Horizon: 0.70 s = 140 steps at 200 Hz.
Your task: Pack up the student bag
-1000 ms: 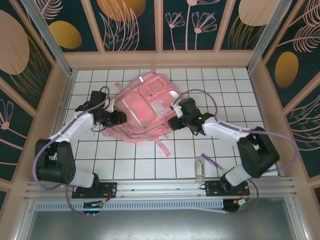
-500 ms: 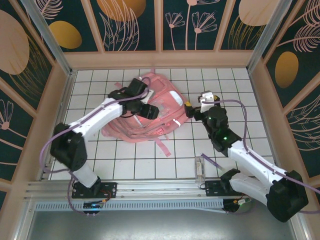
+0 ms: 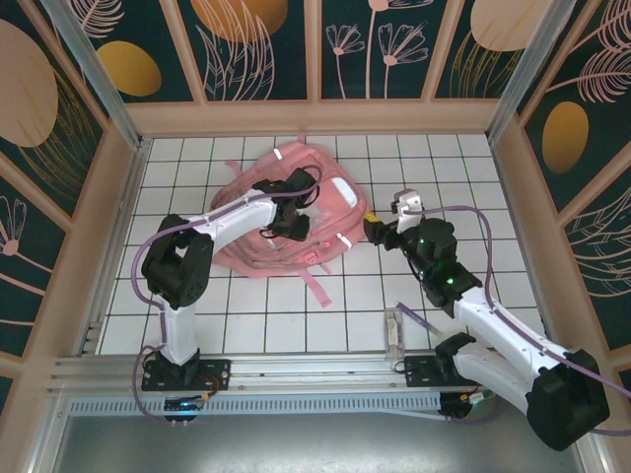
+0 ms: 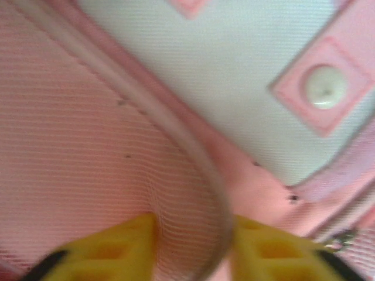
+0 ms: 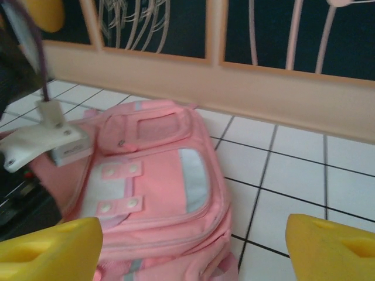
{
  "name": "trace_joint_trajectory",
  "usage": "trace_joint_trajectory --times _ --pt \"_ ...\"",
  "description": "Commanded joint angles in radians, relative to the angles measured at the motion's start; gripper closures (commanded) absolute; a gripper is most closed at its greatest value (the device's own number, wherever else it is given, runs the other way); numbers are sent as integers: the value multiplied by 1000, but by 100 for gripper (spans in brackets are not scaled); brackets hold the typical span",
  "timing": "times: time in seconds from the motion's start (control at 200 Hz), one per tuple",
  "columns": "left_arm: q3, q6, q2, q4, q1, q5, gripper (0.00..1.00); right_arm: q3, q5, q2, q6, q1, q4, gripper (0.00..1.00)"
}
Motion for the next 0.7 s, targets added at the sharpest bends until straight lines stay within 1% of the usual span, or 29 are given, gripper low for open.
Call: trace_joint_trajectory --times 0.0,0.015,0.07,0.13,0.18,0.275,0.34,0.45,0.566,0.656,0.696 --pt "47 -19 6 -25 11 51 95 -10 -235 11 -23 -5 -15 22" --pt "57 -19 2 -27 10 63 100 -8 -274 18 -36 -5 -21 21" --pt "101 -24 -11 -34 11 119 100 -7 -437 50 -90 -3 -37 20" --pt "164 -37 -13 -48 11 200 100 -21 -620 91 -217 -3 -28 18" --pt "218 -56 -8 -62 11 254 100 -36 -706 126 -317 -1 -4 16" --pt "291 -81 1 -77 11 318 100 -56 -714 198 -430 1 125 14" --pt "317 -91 8 -78 11 346 100 -33 -709 273 -482 -2 181 15" --pt "339 -113 28 -83 11 388 100 36 -703 386 -592 -3 178 18" --pt "343 -158 49 -59 11 444 100 68 -700 442 -622 -16 230 20" --pt "328 -191 48 -31 11 474 100 111 -717 474 -669 -20 170 23" --pt "318 -202 46 -18 11 483 100 125 -727 488 -674 -20 153 26"
